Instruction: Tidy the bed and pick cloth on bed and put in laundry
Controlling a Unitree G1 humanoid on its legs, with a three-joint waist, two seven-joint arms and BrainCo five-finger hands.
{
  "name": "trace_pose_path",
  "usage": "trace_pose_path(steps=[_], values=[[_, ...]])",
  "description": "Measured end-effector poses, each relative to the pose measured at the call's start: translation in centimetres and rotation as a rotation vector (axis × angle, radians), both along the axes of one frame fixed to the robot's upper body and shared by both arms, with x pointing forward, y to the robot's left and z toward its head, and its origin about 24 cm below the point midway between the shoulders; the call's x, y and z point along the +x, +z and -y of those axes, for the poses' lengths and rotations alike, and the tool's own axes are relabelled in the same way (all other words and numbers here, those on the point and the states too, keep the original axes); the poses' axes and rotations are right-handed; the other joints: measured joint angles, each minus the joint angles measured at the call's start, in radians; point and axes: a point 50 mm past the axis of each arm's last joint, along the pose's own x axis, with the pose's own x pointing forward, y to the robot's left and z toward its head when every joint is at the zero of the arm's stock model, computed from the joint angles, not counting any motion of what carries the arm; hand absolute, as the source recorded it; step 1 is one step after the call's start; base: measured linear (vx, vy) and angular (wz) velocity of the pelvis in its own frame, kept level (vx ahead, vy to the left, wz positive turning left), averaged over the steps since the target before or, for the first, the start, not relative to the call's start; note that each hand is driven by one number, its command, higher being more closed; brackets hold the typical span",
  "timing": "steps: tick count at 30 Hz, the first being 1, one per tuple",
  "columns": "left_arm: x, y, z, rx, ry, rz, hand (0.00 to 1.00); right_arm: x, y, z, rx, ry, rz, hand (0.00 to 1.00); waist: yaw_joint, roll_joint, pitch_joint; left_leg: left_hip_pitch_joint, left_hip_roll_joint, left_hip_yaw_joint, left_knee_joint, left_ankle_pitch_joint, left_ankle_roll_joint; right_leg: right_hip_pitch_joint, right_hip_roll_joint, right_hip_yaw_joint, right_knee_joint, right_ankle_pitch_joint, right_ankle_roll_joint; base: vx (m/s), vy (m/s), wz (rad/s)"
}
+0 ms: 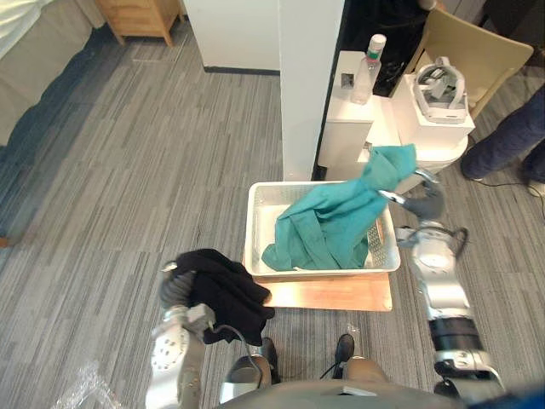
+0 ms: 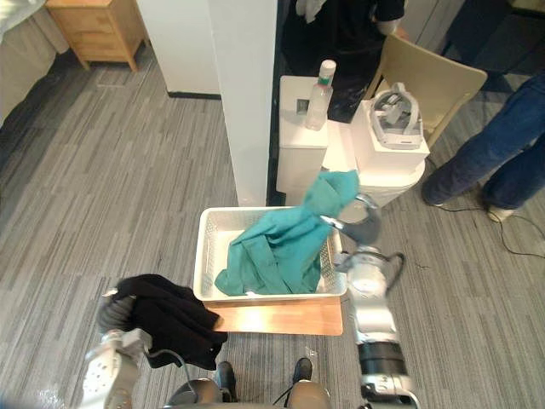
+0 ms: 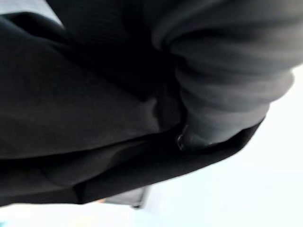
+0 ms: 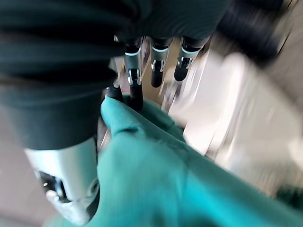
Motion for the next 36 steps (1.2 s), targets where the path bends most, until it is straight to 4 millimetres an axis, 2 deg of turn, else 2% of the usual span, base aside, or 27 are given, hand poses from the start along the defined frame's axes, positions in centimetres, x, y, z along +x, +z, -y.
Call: trace_pose_path(steps=[2,4,7,9,12,13,16,18,23,25,27,31,34,36], values=[[0.3,1.2,-0.6,0.026,0.028,0.059,1.00,-1.6,-0.8,1.8,-0.012,-0.064,-0.036,0.00,-0.010,0.005,-0.011,0.017,-0.002,0.001,-0.010,0.000,0.000,0.014,0.001,0.003,-0.005,0.001,0.001,-0.03,0.003,-0.06],[0.7,2.2,-0.7,0.040,0.030,0.110,1.00,-2.7,-1.3,2.8,-0.021,-0.101,-0.059,0.00,-0.022,0.009,-0.030,0.018,-0.003,0.003,-0.014,0.001,0.001,0.013,0.001,0.007,-0.011,0.003,0.004,-0.06,-0.007,-0.07],[1.4,3.3,-0.4,0.044,0.021,0.169,1.00,-3.7,-2.1,3.3,-0.024,-0.113,-0.094,0.00,-0.045,0.011,-0.040,0.018,-0.002,0.006,-0.015,0.003,0.005,0.013,0.005,0.016,-0.014,0.006,0.002,-0.07,-0.014,-0.06],[1.5,3.9,-0.1,0.042,0.018,0.199,1.00,-4.2,-2.7,3.4,-0.036,-0.119,-0.126,0.00,-0.048,0.014,-0.042,0.018,-0.002,0.012,-0.016,0.004,0.007,0.012,0.009,0.027,-0.025,0.016,0.000,-0.06,-0.010,-0.14],[1.7,5.9,0.4,0.061,0.000,0.294,1.00,-5.4,-5.2,3.7,-0.036,-0.137,-0.241,0.00,-0.054,0.015,-0.044,0.018,-0.001,0.025,-0.021,0.009,0.009,0.012,0.012,0.033,-0.041,0.028,0.000,-0.04,-0.016,-0.08],[2.1,6.5,0.7,0.061,-0.009,0.332,1.00,-6.3,-6.7,3.7,-0.016,-0.147,-0.302,0.00,-0.056,0.020,-0.051,0.021,-0.001,0.028,-0.032,0.013,0.011,0.010,0.015,0.034,-0.043,0.029,0.000,0.00,0.000,0.00],[3.6,7.7,1.1,0.113,-0.020,0.375,1.00,-8.2,-10.6,3.0,0.017,-0.134,-0.490,0.00,-0.057,0.033,-0.065,0.031,-0.002,0.033,-0.042,0.017,0.008,0.012,0.020,0.042,-0.044,0.029,0.000,-0.01,-0.028,-0.07],[4.9,8.3,1.0,0.120,-0.009,0.397,1.00,-9.2,-12.3,2.6,0.040,-0.126,-0.574,0.00,-0.063,0.040,-0.073,0.032,-0.001,0.033,-0.042,0.018,0.008,0.012,0.020,0.044,-0.044,0.030,0.000,-0.01,-0.011,-0.04],[6.9,9.7,1.9,0.152,-0.038,0.449,1.00,-12.1,-15.4,2.0,0.069,-0.122,-0.741,0.00,-0.069,0.036,-0.079,0.045,0.001,0.050,-0.043,0.018,0.007,0.014,0.022,0.064,-0.044,0.032,-0.003,-0.03,-0.017,-0.11],[7.5,10.0,2.7,0.173,-0.075,0.457,1.00,-14.0,-16.9,1.4,0.096,-0.119,-0.828,0.00,-0.071,0.034,-0.081,0.050,0.002,0.056,-0.046,0.019,0.006,0.014,0.024,0.073,-0.042,0.032,-0.004,-0.05,-0.027,-0.10],[7.7,10.0,3.0,0.171,-0.085,0.456,1.00,-14.8,-17.6,0.8,0.118,-0.116,-0.868,0.00,-0.076,0.033,-0.083,0.053,0.002,0.057,-0.049,0.020,0.004,0.014,0.026,0.074,-0.042,0.032,-0.005,-0.05,-0.025,-0.05],[8.5,9.3,3.7,0.202,-0.143,0.413,1.00,-17.5,-19.4,-0.6,0.156,-0.085,-0.996,0.00,-0.103,0.034,-0.094,0.057,0.003,0.060,-0.055,0.026,0.001,0.013,0.032,0.076,-0.042,0.034,-0.007,-0.04,-0.033,0.00],[12.0,12.8,4.8,0.302,-0.223,0.507,1.00,-18.7,-19.9,-0.8,0.152,-0.059,-1.046,0.00,-0.103,0.033,-0.096,0.077,0.000,0.063,-0.087,0.043,0.000,0.014,0.031,0.083,-0.037,0.034,-0.007,-0.05,-0.020,-0.07],[12.9,12.9,4.0,0.395,-0.247,0.478,1.00,-18.8,-20.0,-1.1,0.152,-0.042,-1.056,0.00,-0.130,0.042,-0.107,0.091,0.000,0.073,-0.109,0.052,-0.003,0.018,0.035,0.087,-0.037,0.034,-0.008,-0.04,-0.022,-0.21]])
